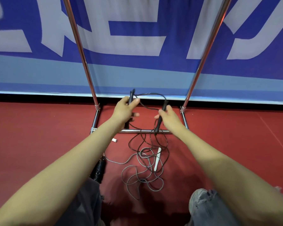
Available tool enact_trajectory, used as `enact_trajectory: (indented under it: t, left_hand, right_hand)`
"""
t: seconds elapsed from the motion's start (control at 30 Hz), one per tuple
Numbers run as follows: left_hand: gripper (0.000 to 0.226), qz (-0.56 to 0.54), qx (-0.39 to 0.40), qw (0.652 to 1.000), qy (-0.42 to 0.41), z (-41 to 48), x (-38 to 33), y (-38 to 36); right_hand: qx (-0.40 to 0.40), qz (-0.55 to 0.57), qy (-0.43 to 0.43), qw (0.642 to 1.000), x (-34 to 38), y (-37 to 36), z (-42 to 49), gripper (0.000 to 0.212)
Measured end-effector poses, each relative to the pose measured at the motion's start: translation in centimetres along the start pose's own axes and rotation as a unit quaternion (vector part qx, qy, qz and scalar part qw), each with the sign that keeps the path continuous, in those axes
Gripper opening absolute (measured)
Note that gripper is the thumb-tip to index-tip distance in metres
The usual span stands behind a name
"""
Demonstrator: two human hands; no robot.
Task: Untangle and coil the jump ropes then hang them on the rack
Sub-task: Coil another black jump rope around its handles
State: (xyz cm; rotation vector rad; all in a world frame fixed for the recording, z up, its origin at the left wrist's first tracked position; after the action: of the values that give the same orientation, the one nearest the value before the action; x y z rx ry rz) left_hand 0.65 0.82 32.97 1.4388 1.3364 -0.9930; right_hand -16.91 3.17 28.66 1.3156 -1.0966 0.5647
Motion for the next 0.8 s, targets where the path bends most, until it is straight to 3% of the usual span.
enact_trajectory:
  t: [0.07,0.17,0.23,0.3,0.4,0.53,0.8]
  left_hand:
    - [0.015,0.018,0.013,1.0,0.008,0.2,1.0,-0.2]
    - [0.019,-0.103,0.056,0.991,0.068,-0.3,0.6,-1.3]
    - [0.021,-0.152,0.081,0.981,0.086,-0.8,0.1,-2.0]
    - [0.022,-0.129,0.098,0.984,0.078,-0.9,0.1,-2.2]
    - [0.014,-0.102,0.093,0.988,0.068,-0.5,0.7,-2.1]
    - [0.018,-0.166,0.082,0.981,0.065,-0.6,1.1,-2.2]
    - [0.013,-0.229,0.067,0.963,0.124,-0.6,2.0,-2.1]
  right_hand:
    - [-0.027,0.09,-0.001,0.996,0.9,1.0,0.1,0.013]
    - [-0.013,0.173,-0.008,0.985,2.6,1.3,-0.3,0.014]
    - [0.01,0.19,-0.023,0.981,3.3,0.7,-0.6,0.013]
    - [0.032,0.206,-0.034,0.977,3.7,0.1,-0.9,0.01]
    - [0.069,0.236,-0.019,0.969,4.4,-0.5,-1.8,0.01]
    - [0.121,0.296,-0.037,0.947,4.6,-0.9,-2.7,0.019]
    - [0.141,0.296,-0.023,0.944,4.9,-1.2,-3.6,0.032]
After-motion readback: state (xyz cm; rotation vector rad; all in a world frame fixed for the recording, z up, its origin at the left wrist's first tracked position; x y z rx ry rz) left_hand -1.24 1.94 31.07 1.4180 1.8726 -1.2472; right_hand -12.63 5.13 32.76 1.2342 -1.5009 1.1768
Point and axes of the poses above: each hand's wrist, its own z-axis towards the middle knuckle, its own y-axis out of the back of the hand, x = y × z, the point moved 5 cm from there along z, towards the middle knuckle, and after that the axes turned 8 degrees about -x, right-handed, at the moved point
